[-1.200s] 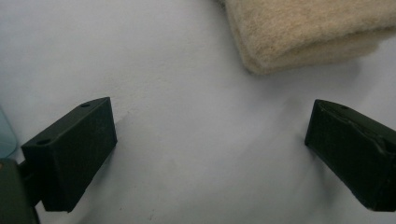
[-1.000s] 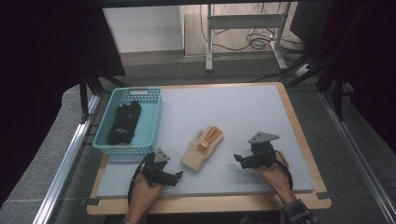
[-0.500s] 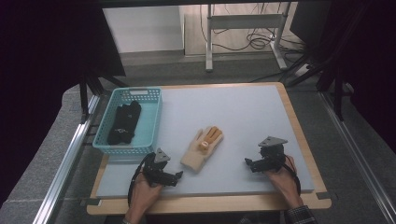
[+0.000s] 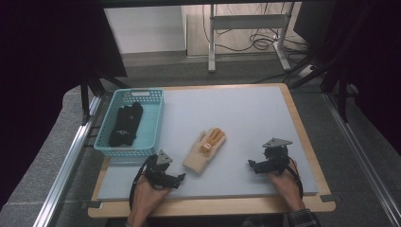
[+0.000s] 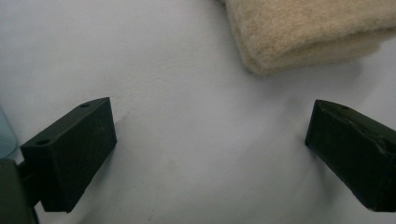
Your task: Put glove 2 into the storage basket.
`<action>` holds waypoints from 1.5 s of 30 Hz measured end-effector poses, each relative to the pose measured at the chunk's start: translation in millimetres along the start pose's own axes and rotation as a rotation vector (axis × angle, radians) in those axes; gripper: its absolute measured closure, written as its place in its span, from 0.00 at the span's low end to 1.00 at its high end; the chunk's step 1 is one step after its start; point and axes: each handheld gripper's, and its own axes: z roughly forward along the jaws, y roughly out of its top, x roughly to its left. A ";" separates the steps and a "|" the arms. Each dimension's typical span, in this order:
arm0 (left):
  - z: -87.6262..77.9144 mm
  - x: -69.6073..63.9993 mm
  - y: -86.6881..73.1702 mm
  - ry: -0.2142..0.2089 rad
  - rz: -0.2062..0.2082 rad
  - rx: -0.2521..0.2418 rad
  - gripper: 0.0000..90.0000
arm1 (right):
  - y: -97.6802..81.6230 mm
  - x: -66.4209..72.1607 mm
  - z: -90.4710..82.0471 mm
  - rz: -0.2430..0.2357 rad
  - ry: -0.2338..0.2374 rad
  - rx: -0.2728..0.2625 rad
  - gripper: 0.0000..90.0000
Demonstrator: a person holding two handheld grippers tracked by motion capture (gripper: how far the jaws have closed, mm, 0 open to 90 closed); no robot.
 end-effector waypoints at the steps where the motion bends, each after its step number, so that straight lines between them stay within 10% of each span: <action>1: -0.1 0.1 0.0 0.000 0.000 0.000 0.02 | 0.0 0.0 0.0 0.000 0.000 0.000 0.00; 22: -5.8 -9.9 22.2 -0.072 -0.028 0.012 0.02 | -0.4 0.3 -0.4 0.001 -0.003 -0.003 0.00; 45: 3.3 -17.5 94.1 -0.108 -0.021 0.040 0.01 | -0.6 0.2 -0.5 -0.003 0.000 -0.006 0.00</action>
